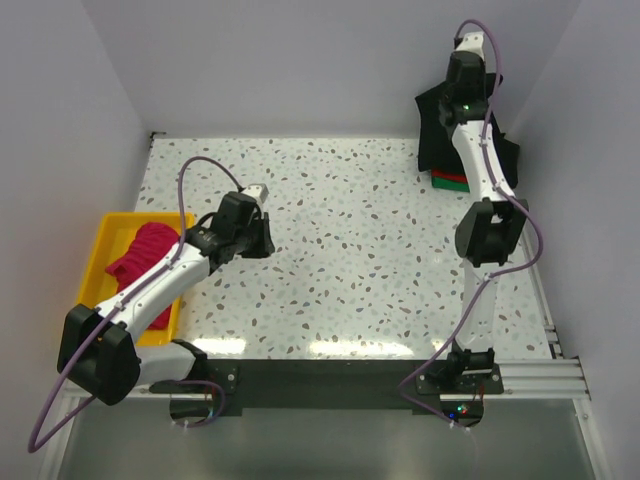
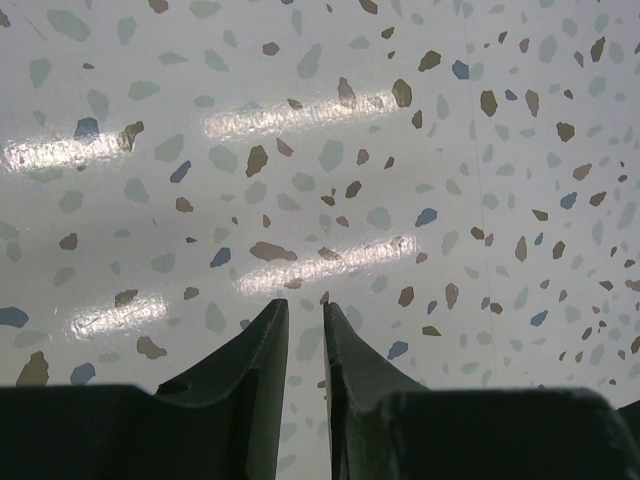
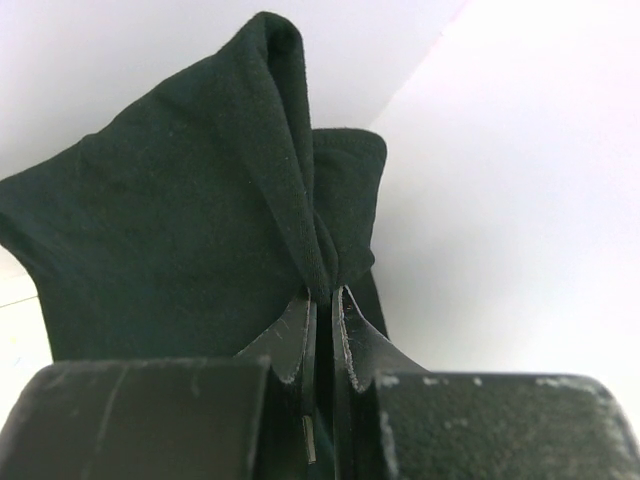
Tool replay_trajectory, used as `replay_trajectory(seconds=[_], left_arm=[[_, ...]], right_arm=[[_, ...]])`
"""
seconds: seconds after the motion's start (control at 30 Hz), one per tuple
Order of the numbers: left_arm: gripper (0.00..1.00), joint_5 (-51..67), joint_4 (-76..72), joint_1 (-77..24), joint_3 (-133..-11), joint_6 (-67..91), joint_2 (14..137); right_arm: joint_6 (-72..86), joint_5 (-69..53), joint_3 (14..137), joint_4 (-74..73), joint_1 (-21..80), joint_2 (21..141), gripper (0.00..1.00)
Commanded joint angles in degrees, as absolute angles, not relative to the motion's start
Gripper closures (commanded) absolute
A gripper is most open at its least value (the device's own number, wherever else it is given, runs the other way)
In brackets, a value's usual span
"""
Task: Fold and stack the t-shirts
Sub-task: Neatly place the folded tshirt to the corner
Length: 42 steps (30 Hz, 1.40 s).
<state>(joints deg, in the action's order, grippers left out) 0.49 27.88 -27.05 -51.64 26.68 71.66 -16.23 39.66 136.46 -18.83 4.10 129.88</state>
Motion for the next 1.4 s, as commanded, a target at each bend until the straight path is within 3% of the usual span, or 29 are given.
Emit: replay_trajectory(seconds=[0.0, 0.97, 1.0, 1.1, 1.13, 1.2, 1.37], left_arm=[[0.75, 1.58, 25.66, -26.72, -51.42, 25.49, 71.45], [0.76, 4.83, 24.43, -26.72, -50.89, 25.93, 73.74], [0.76, 5.01, 24.35, -26.72, -50.89, 25.93, 73.74], [0.76, 5.53, 24.26, -26.72, -50.89, 25.84, 73.74], [0.76, 5.62, 24.26, -26.72, -50.89, 25.84, 73.74], [0.76, 5.71, 24.17, -26.72, -50.89, 25.84, 73.74], [0.76, 5.98, 24.08, -26.72, -50.71, 26.01, 73.65]], right_arm=[[-16.96, 42.36, 135.97, -12.66, 2.38, 125.51, 1.0], [-19.86, 47.37, 131.05, -6.77, -1.49, 128.67, 0.98], [-20.04, 47.9, 130.52, -6.42, -1.49, 128.5, 0.93], [-20.65, 49.47, 130.17, -5.45, -1.41, 128.5, 0.54], [-20.83, 49.83, 130.08, -5.1, -1.41, 128.5, 0.26], [-20.83, 50.88, 129.99, -4.83, -1.41, 128.5, 0.04], [-20.66, 51.24, 130.25, -4.83, -1.32, 128.58, 0.01]])
